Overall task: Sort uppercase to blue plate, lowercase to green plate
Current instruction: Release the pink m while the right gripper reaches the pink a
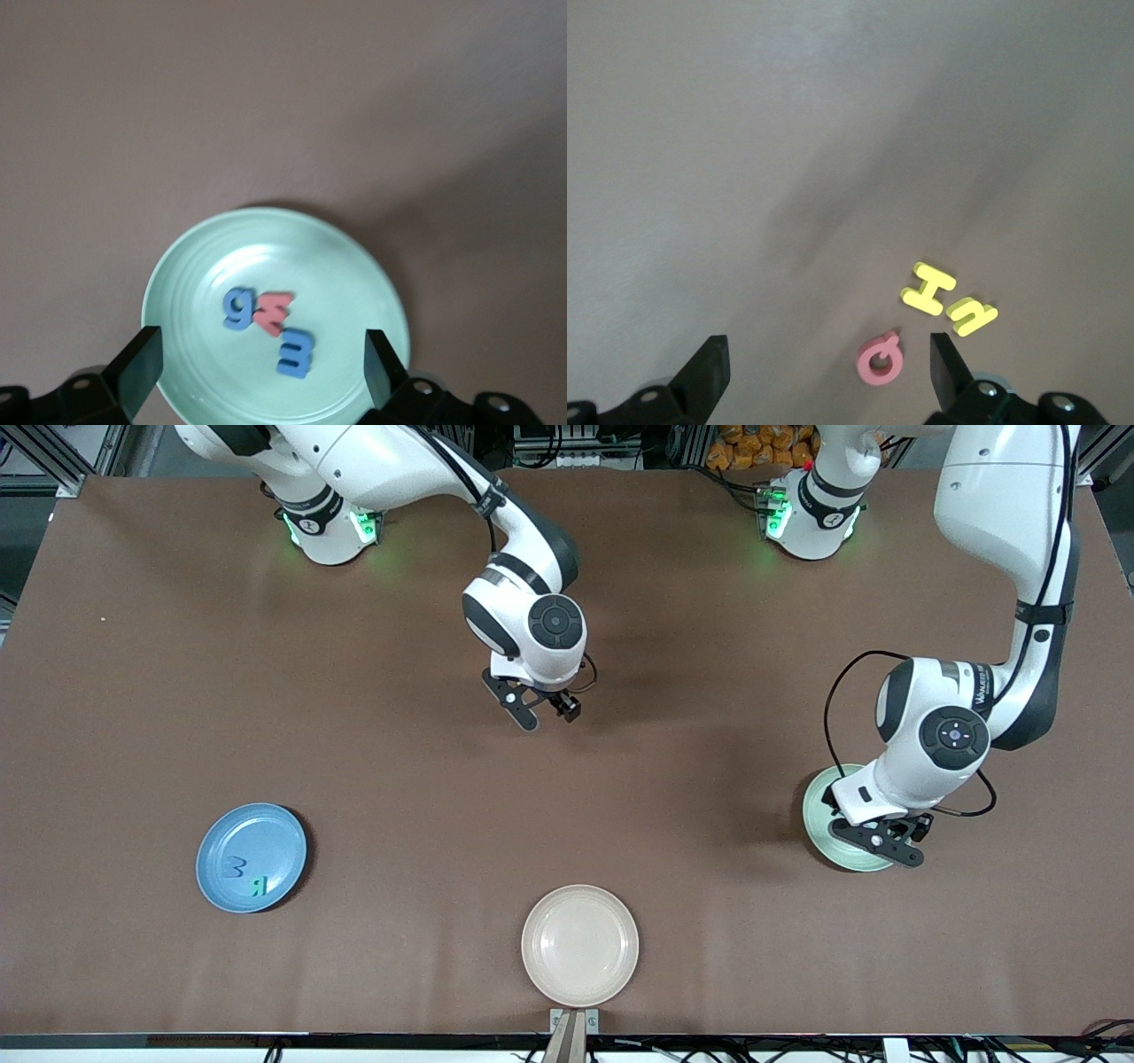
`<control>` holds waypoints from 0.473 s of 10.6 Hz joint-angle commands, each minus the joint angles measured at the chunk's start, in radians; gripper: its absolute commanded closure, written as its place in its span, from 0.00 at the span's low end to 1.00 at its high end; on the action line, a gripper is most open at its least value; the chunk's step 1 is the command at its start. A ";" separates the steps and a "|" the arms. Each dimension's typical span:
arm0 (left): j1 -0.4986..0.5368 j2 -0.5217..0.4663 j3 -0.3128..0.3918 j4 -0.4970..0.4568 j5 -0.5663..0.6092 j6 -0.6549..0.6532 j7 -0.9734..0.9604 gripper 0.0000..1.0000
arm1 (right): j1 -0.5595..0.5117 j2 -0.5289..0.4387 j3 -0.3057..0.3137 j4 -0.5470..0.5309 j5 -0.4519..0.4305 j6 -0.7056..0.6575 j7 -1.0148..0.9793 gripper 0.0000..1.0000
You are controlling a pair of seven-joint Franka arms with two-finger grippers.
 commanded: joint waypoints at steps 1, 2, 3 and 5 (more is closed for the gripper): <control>-0.039 -0.054 0.013 -0.011 -0.034 -0.030 -0.036 0.00 | -0.024 -0.147 0.010 -0.229 0.014 0.149 0.033 0.00; -0.045 -0.060 0.012 -0.011 -0.034 -0.031 -0.046 0.00 | -0.021 -0.147 0.010 -0.237 0.045 0.177 0.055 0.00; -0.045 -0.062 0.014 -0.011 -0.034 -0.031 -0.046 0.00 | -0.018 -0.143 0.010 -0.245 0.053 0.223 0.103 0.00; -0.045 -0.067 0.014 -0.011 -0.034 -0.031 -0.044 0.00 | -0.006 -0.132 0.010 -0.292 0.053 0.333 0.184 0.00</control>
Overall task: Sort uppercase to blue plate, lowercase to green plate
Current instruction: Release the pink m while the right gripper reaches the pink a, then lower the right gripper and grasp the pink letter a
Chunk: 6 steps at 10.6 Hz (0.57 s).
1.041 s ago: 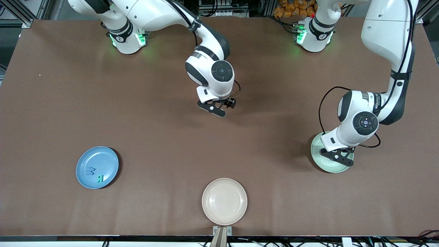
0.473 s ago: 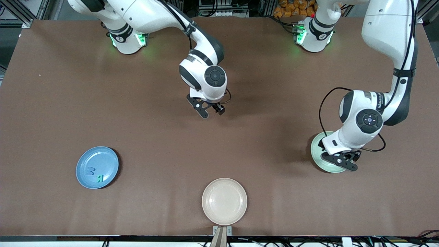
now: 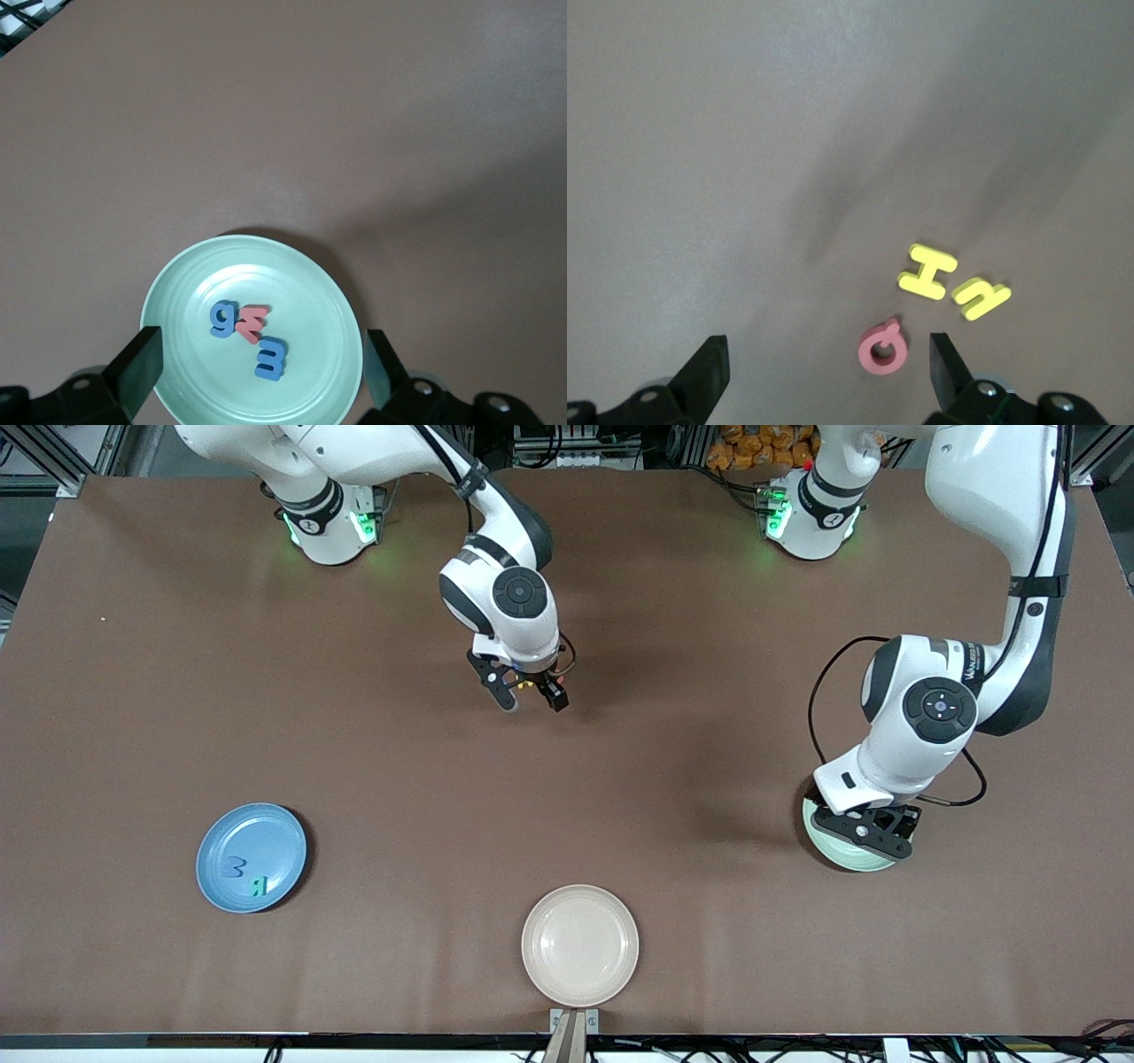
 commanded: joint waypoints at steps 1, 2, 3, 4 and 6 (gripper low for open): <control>-0.010 -0.022 0.011 -0.012 -0.030 -0.013 -0.001 0.00 | 0.016 -0.008 0.006 -0.075 0.015 0.106 0.088 0.00; -0.010 -0.022 0.009 -0.013 -0.030 -0.013 -0.001 0.00 | 0.032 0.014 0.005 -0.075 0.013 0.120 0.105 0.00; -0.008 -0.022 0.011 -0.015 -0.030 -0.013 0.000 0.00 | 0.058 0.041 0.002 -0.073 0.010 0.140 0.134 0.00; -0.008 -0.023 0.011 -0.016 -0.030 -0.015 0.002 0.00 | 0.088 0.069 -0.012 -0.067 0.002 0.159 0.170 0.00; -0.008 -0.023 0.011 -0.018 -0.030 -0.013 0.005 0.00 | 0.123 0.097 -0.033 -0.066 -0.002 0.193 0.205 0.00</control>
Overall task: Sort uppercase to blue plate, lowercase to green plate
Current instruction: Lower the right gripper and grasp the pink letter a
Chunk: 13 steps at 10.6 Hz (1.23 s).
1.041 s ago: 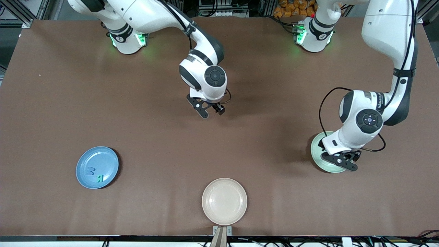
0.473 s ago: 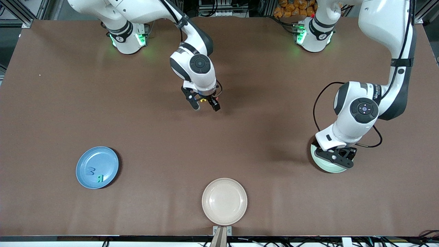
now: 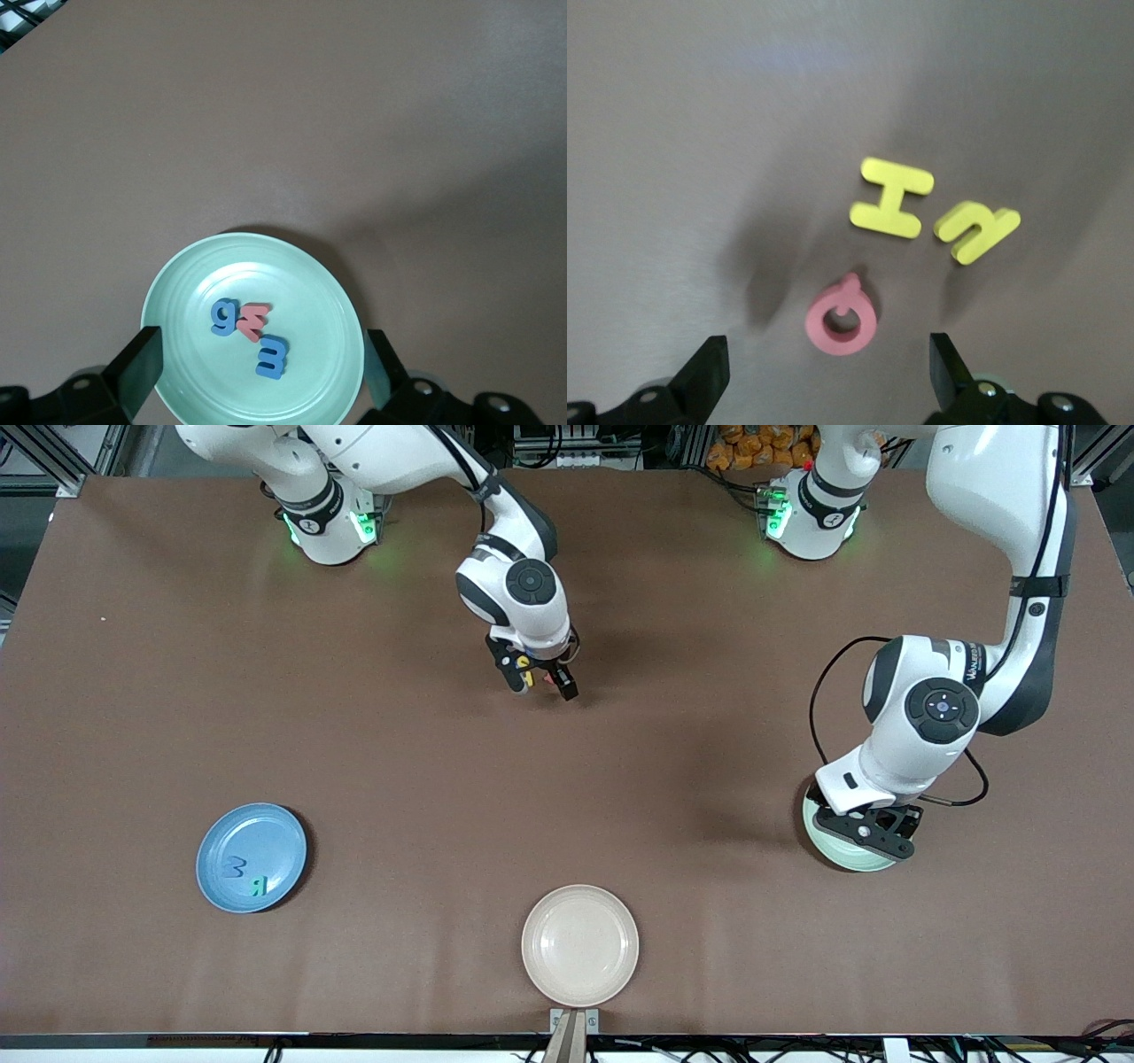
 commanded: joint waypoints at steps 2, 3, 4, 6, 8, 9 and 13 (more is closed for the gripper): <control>-0.008 -0.023 0.007 -0.014 -0.029 -0.013 0.005 0.00 | 0.025 0.018 -0.027 0.002 -0.007 0.020 0.037 0.00; -0.008 -0.024 0.007 -0.014 -0.029 -0.013 0.005 0.00 | 0.025 0.018 -0.029 0.002 -0.010 0.020 0.038 0.00; -0.008 -0.024 0.007 -0.014 -0.029 -0.013 0.005 0.00 | 0.025 0.017 -0.042 0.002 -0.017 0.019 0.040 0.00; -0.007 -0.029 0.006 -0.016 -0.029 -0.013 0.005 0.00 | 0.028 0.017 -0.049 0.002 -0.030 0.017 0.041 0.00; -0.007 -0.034 0.006 -0.019 -0.029 -0.013 0.005 0.00 | 0.029 0.017 -0.049 0.002 -0.030 0.016 0.041 0.00; -0.007 -0.037 0.006 -0.019 -0.029 -0.013 0.005 0.00 | 0.034 0.017 -0.049 0.002 -0.030 0.016 0.041 0.00; -0.007 -0.041 0.006 -0.019 -0.029 -0.013 0.005 0.00 | 0.042 0.006 -0.049 0.002 -0.031 0.013 0.041 0.00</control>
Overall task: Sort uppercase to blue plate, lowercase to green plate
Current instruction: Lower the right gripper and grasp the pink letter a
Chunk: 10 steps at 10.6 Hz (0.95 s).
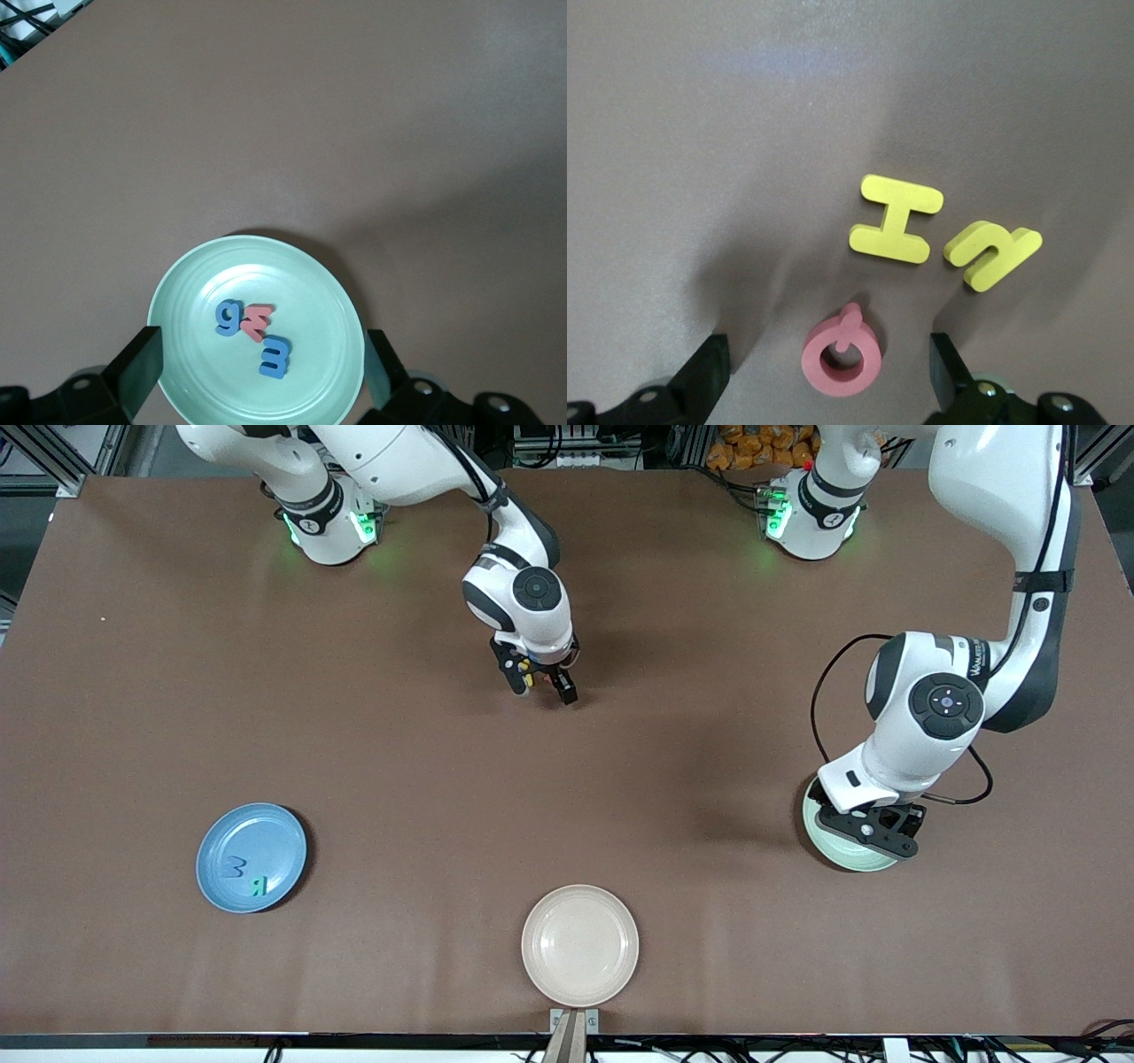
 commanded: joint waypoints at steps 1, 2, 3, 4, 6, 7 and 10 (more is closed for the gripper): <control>-0.008 -0.029 0.006 -0.018 -0.029 -0.013 0.005 0.00 | 0.015 -0.020 -0.011 -0.003 -0.039 -0.006 0.028 0.00; -0.008 -0.030 0.006 -0.018 -0.029 -0.013 0.007 0.00 | 0.015 -0.022 -0.011 -0.003 -0.062 -0.008 0.048 0.00; -0.008 -0.030 0.006 -0.020 -0.029 -0.013 0.007 0.00 | 0.016 -0.022 -0.011 -0.003 -0.120 -0.008 0.103 0.00; -0.008 -0.035 0.006 -0.021 -0.029 -0.013 0.007 0.00 | 0.015 -0.020 -0.009 -0.002 -0.188 -0.008 0.170 0.00; -0.008 -0.044 0.006 -0.023 -0.029 -0.015 0.010 0.00 | 0.015 -0.015 -0.009 -0.002 -0.218 -0.008 0.198 0.00; -0.008 -0.044 0.006 -0.024 -0.029 -0.015 0.010 0.00 | 0.015 -0.015 -0.009 0.000 -0.218 -0.009 0.198 0.00; -0.008 -0.045 0.006 -0.026 -0.027 -0.015 0.010 0.00 | 0.015 -0.011 -0.008 0.006 -0.215 -0.006 0.200 0.00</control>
